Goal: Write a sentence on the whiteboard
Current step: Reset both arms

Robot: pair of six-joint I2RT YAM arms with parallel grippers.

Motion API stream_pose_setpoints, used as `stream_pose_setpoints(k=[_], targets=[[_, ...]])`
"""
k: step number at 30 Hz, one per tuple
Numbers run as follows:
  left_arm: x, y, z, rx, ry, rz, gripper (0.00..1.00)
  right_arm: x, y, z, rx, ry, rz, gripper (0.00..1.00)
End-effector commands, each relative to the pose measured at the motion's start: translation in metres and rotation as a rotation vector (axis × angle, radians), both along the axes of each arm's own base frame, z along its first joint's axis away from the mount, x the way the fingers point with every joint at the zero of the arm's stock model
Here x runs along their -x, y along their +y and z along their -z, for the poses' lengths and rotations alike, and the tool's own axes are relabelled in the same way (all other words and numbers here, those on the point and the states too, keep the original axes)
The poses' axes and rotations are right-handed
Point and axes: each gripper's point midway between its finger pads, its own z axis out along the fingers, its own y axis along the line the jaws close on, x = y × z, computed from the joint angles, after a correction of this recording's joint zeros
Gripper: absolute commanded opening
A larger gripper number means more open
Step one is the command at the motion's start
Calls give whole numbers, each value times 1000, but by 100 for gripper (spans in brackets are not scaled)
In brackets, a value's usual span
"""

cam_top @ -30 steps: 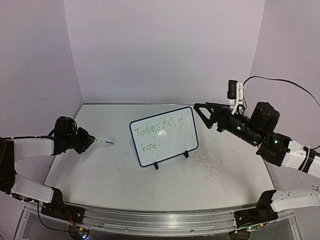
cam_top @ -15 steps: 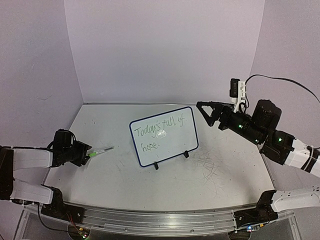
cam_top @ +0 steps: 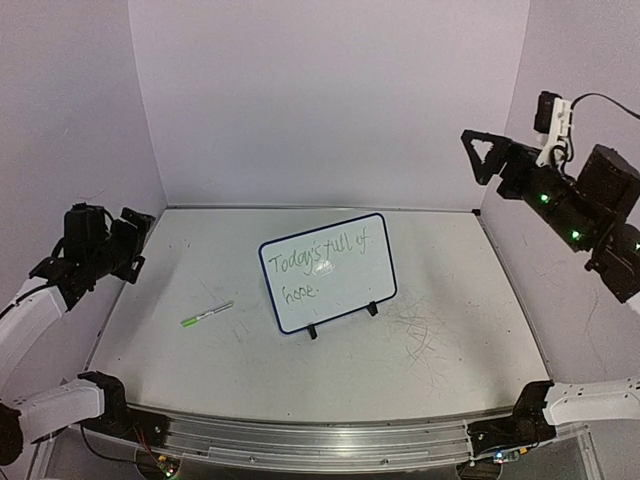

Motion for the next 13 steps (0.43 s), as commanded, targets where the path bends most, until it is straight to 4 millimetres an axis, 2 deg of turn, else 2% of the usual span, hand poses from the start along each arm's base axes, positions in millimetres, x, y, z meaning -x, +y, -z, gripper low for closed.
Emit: stream_pose_setpoints(k=[1, 2, 3, 5, 7, 9, 11, 13], targets=[[-7, -11, -127, -318, -322, 176, 99, 20, -42, -45, 23, -108, 109, 98], [-5, -15, -158, -371, -398, 211, 99, 25, -47, -52, 23, -126, 111, 98], [-4, -19, -181, -435, -458, 240, 99, 29, -49, -58, 23, -142, 106, 98], [10, -28, -238, -512, -616, 285, 99, 35, -57, -69, 29, -172, 116, 98], [26, -33, -279, -578, -746, 310, 100, 38, -62, -77, 30, -186, 128, 98], [40, -36, -307, -625, -839, 313, 99, 40, -68, -83, 13, -188, 149, 98], [54, -38, -330, -652, -915, 320, 99, 40, -68, -79, 11, -188, 147, 98], [67, -40, -344, -676, -969, 322, 99, 38, -70, -78, -8, -184, 165, 98]])
